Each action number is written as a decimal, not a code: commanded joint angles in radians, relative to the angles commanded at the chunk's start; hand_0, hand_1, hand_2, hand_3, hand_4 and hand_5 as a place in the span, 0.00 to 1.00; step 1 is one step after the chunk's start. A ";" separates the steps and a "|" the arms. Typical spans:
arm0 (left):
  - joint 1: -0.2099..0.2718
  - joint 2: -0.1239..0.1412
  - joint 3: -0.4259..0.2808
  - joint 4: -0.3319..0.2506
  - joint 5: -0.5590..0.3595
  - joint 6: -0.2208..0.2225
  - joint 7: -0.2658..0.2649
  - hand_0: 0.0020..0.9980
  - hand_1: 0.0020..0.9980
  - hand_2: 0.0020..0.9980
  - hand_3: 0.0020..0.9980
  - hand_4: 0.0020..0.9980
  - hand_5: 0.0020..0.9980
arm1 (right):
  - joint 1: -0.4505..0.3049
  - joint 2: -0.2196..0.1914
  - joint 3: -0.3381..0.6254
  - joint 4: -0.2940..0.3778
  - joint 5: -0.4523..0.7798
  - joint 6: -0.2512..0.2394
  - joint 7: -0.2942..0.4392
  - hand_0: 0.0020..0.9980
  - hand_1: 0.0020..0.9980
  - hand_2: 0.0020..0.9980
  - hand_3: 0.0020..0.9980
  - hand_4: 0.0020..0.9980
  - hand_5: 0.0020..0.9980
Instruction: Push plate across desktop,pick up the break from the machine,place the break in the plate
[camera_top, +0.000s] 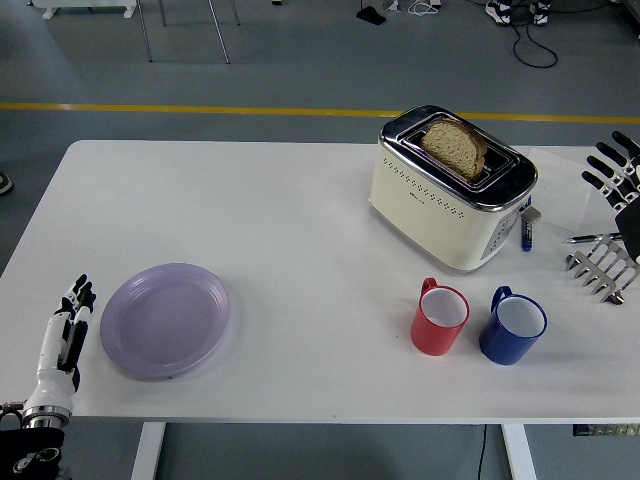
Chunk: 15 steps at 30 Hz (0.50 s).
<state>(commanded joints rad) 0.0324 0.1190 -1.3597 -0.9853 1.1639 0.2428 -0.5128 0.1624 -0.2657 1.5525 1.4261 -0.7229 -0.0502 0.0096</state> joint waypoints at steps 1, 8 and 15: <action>-0.001 0.000 0.001 0.001 -0.001 -0.001 0.000 0.92 0.93 0.99 0.99 0.56 1.00 | 0.000 0.000 0.000 0.000 0.000 0.000 0.000 0.83 0.77 0.76 0.77 0.48 0.55; -0.009 -0.002 0.022 0.016 -0.010 -0.006 -0.004 0.92 0.93 0.99 0.98 0.56 1.00 | -0.002 0.003 0.001 -0.001 0.000 0.000 0.000 0.83 0.77 0.76 0.77 0.48 0.55; -0.020 0.000 0.045 0.021 -0.026 -0.009 -0.007 0.91 0.93 0.99 0.98 0.57 1.00 | 0.001 0.008 -0.007 -0.004 0.000 0.001 0.000 0.83 0.77 0.76 0.77 0.48 0.55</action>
<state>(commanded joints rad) 0.0122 0.1191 -1.3151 -0.9646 1.1379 0.2334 -0.5194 0.1635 -0.2577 1.5458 1.4217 -0.7234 -0.0489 0.0095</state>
